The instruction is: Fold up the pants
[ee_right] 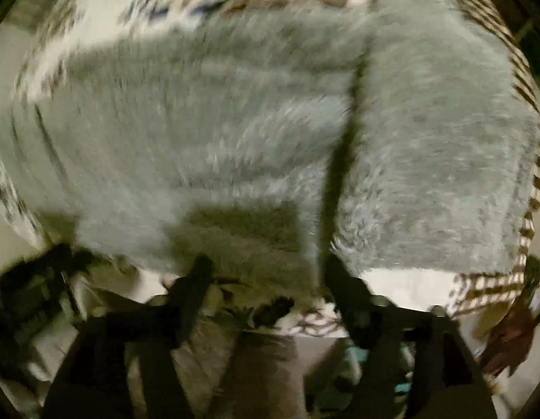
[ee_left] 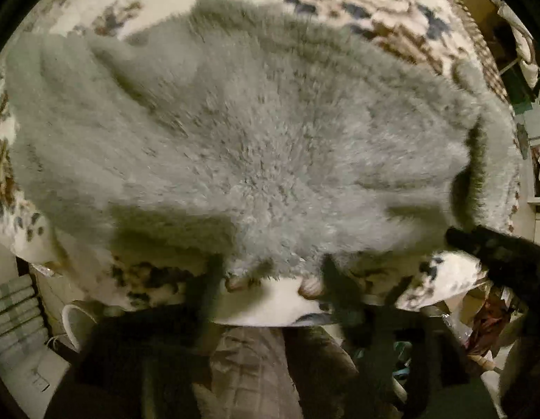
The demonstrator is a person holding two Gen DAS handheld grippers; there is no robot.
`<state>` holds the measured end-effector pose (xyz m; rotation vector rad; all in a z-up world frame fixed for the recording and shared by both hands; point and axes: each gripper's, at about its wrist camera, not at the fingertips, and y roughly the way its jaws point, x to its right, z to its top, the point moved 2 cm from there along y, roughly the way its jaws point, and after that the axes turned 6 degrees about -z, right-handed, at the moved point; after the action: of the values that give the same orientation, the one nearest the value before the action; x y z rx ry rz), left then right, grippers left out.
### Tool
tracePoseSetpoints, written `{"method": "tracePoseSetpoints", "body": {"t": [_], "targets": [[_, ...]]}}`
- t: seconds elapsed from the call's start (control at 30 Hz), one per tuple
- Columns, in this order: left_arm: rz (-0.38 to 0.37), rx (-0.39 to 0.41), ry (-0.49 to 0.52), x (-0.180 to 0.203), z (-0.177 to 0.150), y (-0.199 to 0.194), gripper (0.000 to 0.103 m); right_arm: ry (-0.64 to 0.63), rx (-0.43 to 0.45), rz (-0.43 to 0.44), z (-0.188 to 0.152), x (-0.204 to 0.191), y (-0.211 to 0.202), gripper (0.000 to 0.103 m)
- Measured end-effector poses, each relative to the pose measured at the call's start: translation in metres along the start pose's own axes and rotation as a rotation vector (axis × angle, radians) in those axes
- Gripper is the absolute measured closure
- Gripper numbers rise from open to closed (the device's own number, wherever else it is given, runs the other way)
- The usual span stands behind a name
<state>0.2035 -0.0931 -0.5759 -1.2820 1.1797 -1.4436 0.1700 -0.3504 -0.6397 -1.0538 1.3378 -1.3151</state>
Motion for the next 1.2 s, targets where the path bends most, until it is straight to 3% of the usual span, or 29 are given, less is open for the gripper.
{"method": "tracePoseSetpoints", "body": {"t": [0.13,0.27,0.43,0.47,0.53,0.57,0.6,0.67,0.7,0.8,0.9,1.0,1.07,1.13,1.17,1.2], "targets": [[0.023,0.095,-0.013,0.006,0.010,-0.025,0.026,0.093,0.110,-0.034,0.039,0.038,-0.035,0.020],[0.060,0.169,-0.011,0.039,0.057,-0.021,0.025,0.171,0.173,-0.134,0.105,0.061,-0.038,0.020],[0.088,0.198,0.033,0.070,0.110,0.012,0.025,0.189,0.111,-0.219,0.200,0.064,0.003,0.020],[0.087,0.196,0.038,0.076,0.116,0.013,0.025,0.197,0.080,-0.231,0.206,0.069,0.015,0.020],[0.083,0.195,0.054,0.088,0.129,0.020,0.025,0.238,0.054,-0.233,0.216,0.077,0.024,0.037],[0.081,0.196,0.058,0.092,0.131,0.018,0.025,0.272,0.074,-0.244,0.208,0.088,0.017,0.070],[0.074,0.202,0.063,0.095,0.132,0.017,0.025,0.302,0.100,-0.238,0.201,0.098,0.009,0.086],[0.062,0.206,0.071,0.101,0.127,0.012,0.025,0.424,0.175,-0.183,0.165,0.131,-0.020,0.090],[0.058,0.203,0.074,0.103,0.125,0.011,0.025,0.471,0.195,-0.179,0.150,0.146,-0.030,0.095],[0.047,0.179,0.081,0.110,0.113,0.013,0.025,0.644,0.235,-0.197,0.080,0.200,-0.054,0.097],[0.031,0.139,0.088,0.119,0.099,0.024,0.025,0.798,0.188,-0.211,0.026,0.258,-0.042,0.097],[0.034,0.104,0.118,0.132,0.089,0.037,0.025,0.899,0.077,-0.113,-0.018,0.284,-0.003,0.097],[0.037,0.088,0.145,0.141,0.085,0.044,0.025,0.969,0.039,-0.033,-0.041,0.292,0.013,0.094],[0.028,0.082,0.169,0.150,0.084,0.046,0.025,1.012,0.133,0.133,-0.052,0.292,0.011,0.079],[0.029,0.084,0.180,0.153,0.084,0.046,0.025,1.025,0.191,0.199,-0.053,0.291,0.007,0.052],[0.031,0.087,0.191,0.156,0.084,0.046,0.025,1.038,0.246,0.283,-0.052,0.290,0.006,0.034]]}}
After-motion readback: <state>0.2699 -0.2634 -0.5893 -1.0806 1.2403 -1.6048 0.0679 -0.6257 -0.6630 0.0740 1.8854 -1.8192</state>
